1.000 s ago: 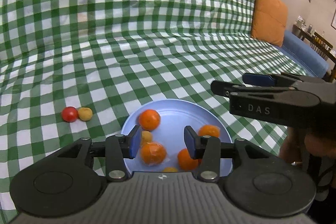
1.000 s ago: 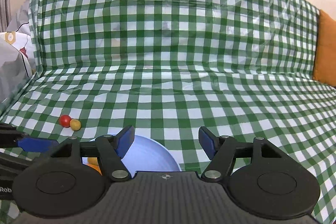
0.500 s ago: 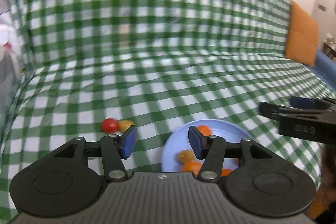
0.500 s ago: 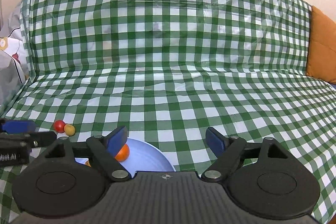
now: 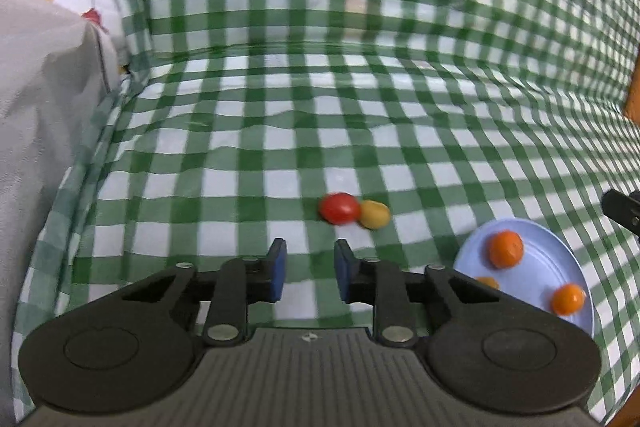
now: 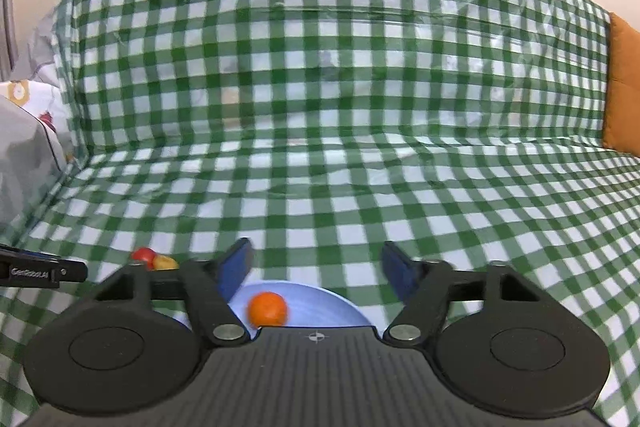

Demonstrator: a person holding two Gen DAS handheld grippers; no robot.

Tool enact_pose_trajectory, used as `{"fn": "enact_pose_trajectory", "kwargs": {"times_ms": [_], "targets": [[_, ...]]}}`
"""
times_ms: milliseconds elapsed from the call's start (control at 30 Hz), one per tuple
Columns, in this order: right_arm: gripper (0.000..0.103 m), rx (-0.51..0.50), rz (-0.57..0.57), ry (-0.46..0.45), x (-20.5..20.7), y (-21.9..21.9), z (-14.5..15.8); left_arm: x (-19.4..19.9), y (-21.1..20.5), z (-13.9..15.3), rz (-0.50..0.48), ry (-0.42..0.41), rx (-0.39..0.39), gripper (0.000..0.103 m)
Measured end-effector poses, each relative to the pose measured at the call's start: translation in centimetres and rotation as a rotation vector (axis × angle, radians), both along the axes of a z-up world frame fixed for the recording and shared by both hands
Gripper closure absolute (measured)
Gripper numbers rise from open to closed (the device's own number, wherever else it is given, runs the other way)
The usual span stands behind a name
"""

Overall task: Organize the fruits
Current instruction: 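Grasp a red tomato with the left tool while the right grasps a yellow fruit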

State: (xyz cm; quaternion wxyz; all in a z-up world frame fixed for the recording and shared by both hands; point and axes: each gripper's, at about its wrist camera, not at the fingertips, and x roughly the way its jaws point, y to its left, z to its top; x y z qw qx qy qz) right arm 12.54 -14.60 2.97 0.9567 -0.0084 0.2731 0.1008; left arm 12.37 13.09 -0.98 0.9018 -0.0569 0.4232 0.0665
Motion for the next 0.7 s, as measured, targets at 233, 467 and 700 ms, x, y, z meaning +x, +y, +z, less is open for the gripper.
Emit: {"fn": "enact_pose_trajectory", "kwargs": {"times_ms": [233, 467, 700], "targets": [[0.075, 0.070, 0.044, -0.018, -0.3, 2.8, 0.3, 1.4, 4.3, -0.7, 0.097, 0.066, -0.121, 0.075], [0.075, 0.121, 0.093, 0.035, 0.1, 5.0, 0.0, 2.9, 4.5, -1.8, 0.080, 0.080, -0.229, 0.067], [0.075, 0.143, 0.154, 0.107, 1.7, 7.6, -1.3, 5.2, 4.8, -2.8, 0.138, 0.083, -0.297, 0.067]]}}
